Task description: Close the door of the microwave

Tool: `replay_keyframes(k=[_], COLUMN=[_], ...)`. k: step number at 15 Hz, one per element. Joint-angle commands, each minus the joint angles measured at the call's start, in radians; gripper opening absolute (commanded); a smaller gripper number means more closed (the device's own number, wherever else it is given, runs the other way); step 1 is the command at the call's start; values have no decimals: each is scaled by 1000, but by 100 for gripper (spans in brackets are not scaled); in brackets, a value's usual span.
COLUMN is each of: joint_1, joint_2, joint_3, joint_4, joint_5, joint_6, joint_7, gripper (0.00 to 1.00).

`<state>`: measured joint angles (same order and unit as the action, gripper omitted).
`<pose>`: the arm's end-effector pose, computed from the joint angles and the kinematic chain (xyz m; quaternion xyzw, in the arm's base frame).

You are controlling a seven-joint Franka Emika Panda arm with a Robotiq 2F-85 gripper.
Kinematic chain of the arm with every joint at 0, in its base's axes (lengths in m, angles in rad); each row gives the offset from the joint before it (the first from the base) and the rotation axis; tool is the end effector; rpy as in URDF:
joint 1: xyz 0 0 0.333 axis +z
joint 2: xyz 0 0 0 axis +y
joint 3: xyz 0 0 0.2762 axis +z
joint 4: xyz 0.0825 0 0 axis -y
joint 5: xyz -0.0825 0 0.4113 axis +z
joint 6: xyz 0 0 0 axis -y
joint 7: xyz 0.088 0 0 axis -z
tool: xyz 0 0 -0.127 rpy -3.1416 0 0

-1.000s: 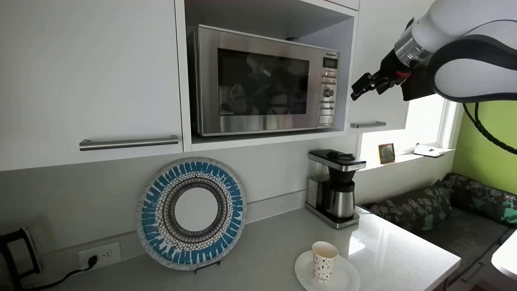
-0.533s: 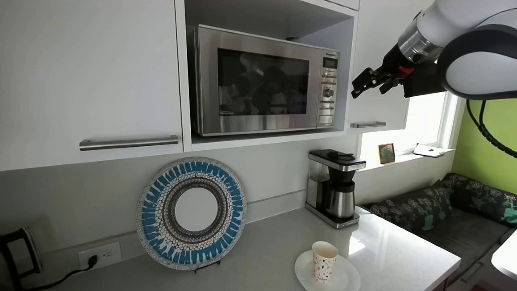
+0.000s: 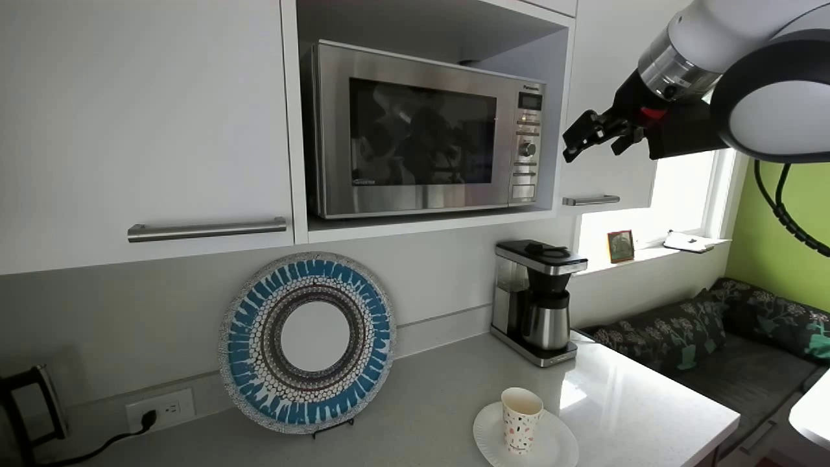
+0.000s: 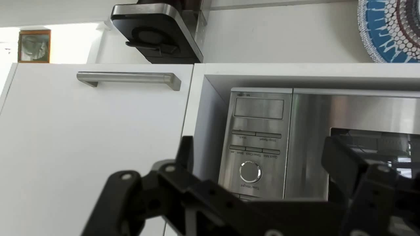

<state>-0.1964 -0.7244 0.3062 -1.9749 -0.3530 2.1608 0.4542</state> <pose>0.4043 0.0863 0.7825 0.8626 -0.1136 0.4687 0.1529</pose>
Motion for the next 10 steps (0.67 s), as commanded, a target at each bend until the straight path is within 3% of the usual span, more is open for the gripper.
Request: replay_keyframes(k=[1, 10], joint_1=[-7, 8], joint_2=[-40, -12], joint_3=[20, 8], joint_4=[-12, 9], joint_5=[-19, -10], joint_6=[-65, -47], joint_7=[31, 14], gripper=[100, 100])
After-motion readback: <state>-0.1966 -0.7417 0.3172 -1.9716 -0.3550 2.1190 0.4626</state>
